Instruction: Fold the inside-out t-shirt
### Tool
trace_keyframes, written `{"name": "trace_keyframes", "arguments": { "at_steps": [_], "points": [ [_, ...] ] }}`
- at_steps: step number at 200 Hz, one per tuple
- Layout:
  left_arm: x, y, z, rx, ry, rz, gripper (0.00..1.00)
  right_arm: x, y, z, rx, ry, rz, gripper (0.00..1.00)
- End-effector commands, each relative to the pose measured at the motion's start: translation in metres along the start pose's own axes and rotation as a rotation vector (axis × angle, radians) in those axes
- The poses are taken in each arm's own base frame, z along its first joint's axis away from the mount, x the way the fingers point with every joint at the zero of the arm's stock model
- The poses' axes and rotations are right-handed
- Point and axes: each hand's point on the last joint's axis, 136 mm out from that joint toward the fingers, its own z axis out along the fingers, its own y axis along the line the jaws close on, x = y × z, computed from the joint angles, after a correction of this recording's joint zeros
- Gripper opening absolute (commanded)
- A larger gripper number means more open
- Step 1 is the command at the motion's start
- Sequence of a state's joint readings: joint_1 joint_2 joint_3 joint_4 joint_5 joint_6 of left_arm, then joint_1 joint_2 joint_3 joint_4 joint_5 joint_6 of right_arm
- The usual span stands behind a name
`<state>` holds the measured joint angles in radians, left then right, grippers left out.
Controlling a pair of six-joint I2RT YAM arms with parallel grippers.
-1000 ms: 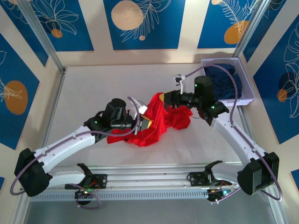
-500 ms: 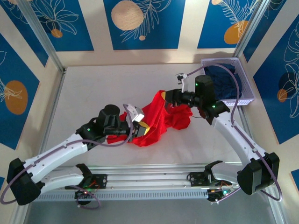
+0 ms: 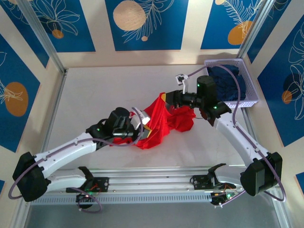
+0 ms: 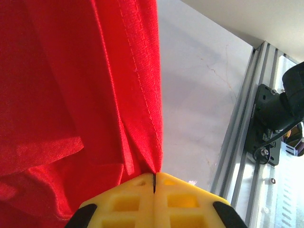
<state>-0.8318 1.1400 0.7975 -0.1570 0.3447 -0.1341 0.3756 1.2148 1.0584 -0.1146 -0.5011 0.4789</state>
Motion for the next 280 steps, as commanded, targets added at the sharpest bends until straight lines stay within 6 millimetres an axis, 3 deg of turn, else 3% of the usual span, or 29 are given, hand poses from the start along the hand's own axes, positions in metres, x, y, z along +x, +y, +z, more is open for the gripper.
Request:
{"name": "trace_keyframes", "arguments": {
  "at_steps": [1, 13, 42, 70, 93, 114, 152, 177, 217, 280],
  "points": [
    [-0.002, -0.017, -0.005, 0.065, -0.013, 0.050, 0.02, -0.019, 0.009, -0.002, -0.016, -0.048, -0.036, 0.00],
    [-0.004, -0.015, -0.010, 0.047, -0.035, 0.056, 0.06, -0.017, 0.008, -0.001, -0.020, -0.042, -0.035, 0.00],
    [-0.009, -0.007, -0.020, -0.024, -0.075, 0.059, 0.27, -0.014, 0.007, 0.000, -0.017, -0.029, -0.042, 0.00],
    [-0.014, -0.001, -0.024, -0.065, -0.101, 0.048, 0.35, -0.013, 0.009, -0.001, -0.019, -0.025, -0.048, 0.00],
    [-0.019, 0.018, -0.024, -0.166, -0.109, 0.003, 0.40, -0.013, 0.009, -0.001, -0.021, -0.025, -0.049, 0.00],
    [-0.020, 0.036, -0.025, -0.235, -0.106, -0.061, 0.51, -0.013, 0.010, -0.002, -0.020, -0.025, -0.050, 0.00],
    [-0.026, 0.011, -0.015, -0.063, -0.111, -0.091, 0.67, -0.012, 0.009, -0.002, -0.020, -0.022, -0.050, 0.00],
    [-0.030, 0.004, -0.008, -0.011, -0.117, -0.112, 0.73, -0.012, 0.009, -0.001, -0.020, -0.021, -0.049, 0.00],
    [-0.038, 0.006, 0.002, -0.006, -0.112, -0.132, 0.69, -0.011, 0.008, 0.000, -0.019, -0.018, -0.046, 0.00],
    [-0.044, 0.014, 0.002, -0.055, -0.103, -0.129, 0.30, -0.010, 0.006, 0.001, -0.018, -0.015, -0.044, 0.00]
  ]
}}
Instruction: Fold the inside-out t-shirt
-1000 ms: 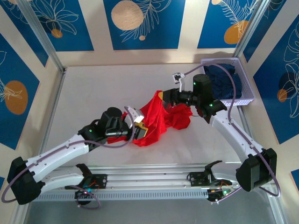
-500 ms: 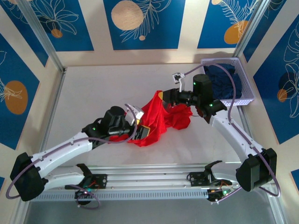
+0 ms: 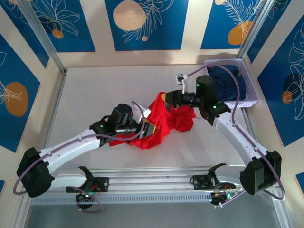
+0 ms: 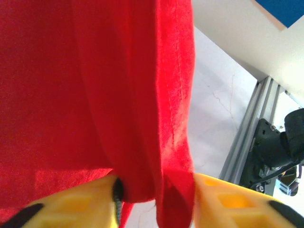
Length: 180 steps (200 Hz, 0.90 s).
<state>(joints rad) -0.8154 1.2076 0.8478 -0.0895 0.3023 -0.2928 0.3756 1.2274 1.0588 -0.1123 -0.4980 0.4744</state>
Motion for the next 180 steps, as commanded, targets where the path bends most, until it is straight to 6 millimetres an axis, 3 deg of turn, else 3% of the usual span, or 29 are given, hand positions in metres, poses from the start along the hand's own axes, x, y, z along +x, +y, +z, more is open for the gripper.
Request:
{"name": "trace_keyframes", "arguments": {
  "at_steps": [1, 39, 57, 81, 117, 130, 162, 180],
  "points": [
    [-0.019, -0.003, -0.006, -0.006, -0.044, 0.020, 0.29, -0.011, 0.010, -0.002, -0.025, -0.020, -0.046, 0.00],
    [-0.016, 0.008, -0.018, -0.084, -0.039, 0.025, 0.00, -0.012, 0.008, -0.001, -0.008, -0.024, -0.050, 0.00],
    [-0.013, 0.019, -0.033, -0.152, -0.058, 0.009, 0.00, -0.014, 0.003, 0.004, 0.037, -0.033, -0.051, 0.00],
    [-0.007, 0.037, -0.052, -0.222, -0.067, -0.054, 0.00, -0.018, -0.010, 0.018, 0.137, -0.024, -0.030, 0.15],
    [-0.009, 0.052, -0.076, -0.263, -0.057, -0.171, 0.00, -0.024, -0.050, 0.028, 0.335, 0.025, 0.043, 0.26],
    [-0.012, 0.059, -0.084, -0.280, -0.059, -0.226, 0.00, -0.018, -0.054, 0.031, 0.339, 0.060, 0.037, 0.31],
    [-0.015, 0.085, -0.099, -0.359, -0.030, -0.327, 0.00, 0.003, -0.031, 0.034, 0.193, 0.127, -0.001, 0.48],
    [-0.016, 0.097, -0.103, -0.369, -0.025, -0.374, 0.00, 0.024, -0.042, 0.034, 0.229, 0.182, 0.021, 0.50]
  ]
}}
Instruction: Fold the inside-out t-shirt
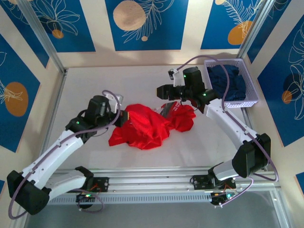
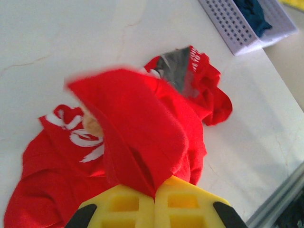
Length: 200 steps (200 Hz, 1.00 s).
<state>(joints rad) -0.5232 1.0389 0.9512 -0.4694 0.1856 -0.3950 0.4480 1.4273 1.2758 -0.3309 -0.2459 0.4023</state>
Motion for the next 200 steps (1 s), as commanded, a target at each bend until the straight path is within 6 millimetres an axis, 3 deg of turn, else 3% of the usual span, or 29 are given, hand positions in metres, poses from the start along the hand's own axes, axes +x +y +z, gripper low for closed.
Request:
{"name": "trace_keyframes", "arguments": {
  "at_steps": [1, 26, 59, 110, 150, 200],
  "points": [
    [-0.003, 0.011, -0.006, -0.015, 0.045, -0.081, 0.00, 0.031, -0.001, 0.000, -0.010, 0.093, -0.010, 0.50],
    [-0.011, 0.010, -0.008, 0.053, 0.038, -0.124, 0.00, 0.062, -0.034, 0.012, 0.116, 0.179, 0.031, 0.50],
    [-0.029, -0.002, -0.014, 0.158, -0.012, -0.185, 0.00, 0.090, -0.040, 0.035, 0.127, 0.265, 0.056, 0.52],
    [-0.073, 0.027, -0.062, 0.049, -0.202, -0.254, 0.00, 0.114, -0.098, 0.017, 0.422, 0.307, 0.043, 0.58],
    [-0.077, 0.038, -0.070, -0.001, -0.211, -0.255, 0.00, 0.137, -0.138, 0.016, 0.555, 0.346, 0.089, 0.61],
    [-0.087, 0.045, -0.080, -0.051, -0.252, -0.238, 0.00, 0.142, -0.176, 0.016, 0.628, 0.352, 0.166, 0.61]
  ]
}}
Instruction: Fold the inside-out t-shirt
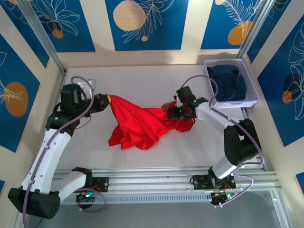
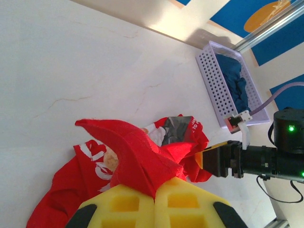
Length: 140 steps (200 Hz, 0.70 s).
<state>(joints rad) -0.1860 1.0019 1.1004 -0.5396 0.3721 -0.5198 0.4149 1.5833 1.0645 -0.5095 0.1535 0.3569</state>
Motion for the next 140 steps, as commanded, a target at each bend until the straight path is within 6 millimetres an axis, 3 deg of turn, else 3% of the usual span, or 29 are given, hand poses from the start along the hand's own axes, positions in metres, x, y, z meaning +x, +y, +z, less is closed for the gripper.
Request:
{"name": "trace_keyframes", "arguments": {
  "at_steps": [1, 15, 34, 46, 57, 72, 104, 122, 140],
  "points": [
    [-0.020, -0.003, -0.013, -0.023, -0.065, 0.030, 0.00, 0.001, -0.016, 0.011, 0.060, 0.014, 0.030, 0.61],
    [-0.023, -0.002, -0.012, -0.029, -0.070, 0.034, 0.00, 0.006, -0.021, 0.023, 0.087, 0.055, 0.035, 0.60],
    [-0.027, 0.001, -0.012, -0.047, -0.076, 0.031, 0.00, 0.014, -0.026, 0.038, 0.098, 0.100, 0.050, 0.52],
    [-0.033, 0.003, -0.014, -0.067, -0.089, 0.031, 0.00, 0.013, -0.031, 0.041, 0.112, 0.101, 0.061, 0.35],
    [-0.041, 0.006, -0.018, -0.095, -0.106, 0.034, 0.00, 0.003, -0.041, 0.032, 0.156, 0.053, 0.062, 0.18],
    [-0.057, 0.011, -0.028, -0.147, -0.144, 0.044, 0.00, -0.024, -0.053, 0.000, 0.207, -0.078, 0.060, 0.07],
    [-0.106, 0.016, -0.063, -0.254, -0.280, 0.074, 0.00, -0.082, -0.064, -0.095, 0.184, -0.379, 0.105, 0.00],
    [-0.131, 0.016, -0.080, -0.291, -0.345, 0.082, 0.00, -0.099, -0.068, -0.141, 0.176, -0.513, 0.119, 0.00],
    [-0.155, 0.016, -0.096, -0.320, -0.398, 0.084, 0.00, -0.108, -0.070, -0.174, 0.159, -0.596, 0.129, 0.00]
  ]
}}
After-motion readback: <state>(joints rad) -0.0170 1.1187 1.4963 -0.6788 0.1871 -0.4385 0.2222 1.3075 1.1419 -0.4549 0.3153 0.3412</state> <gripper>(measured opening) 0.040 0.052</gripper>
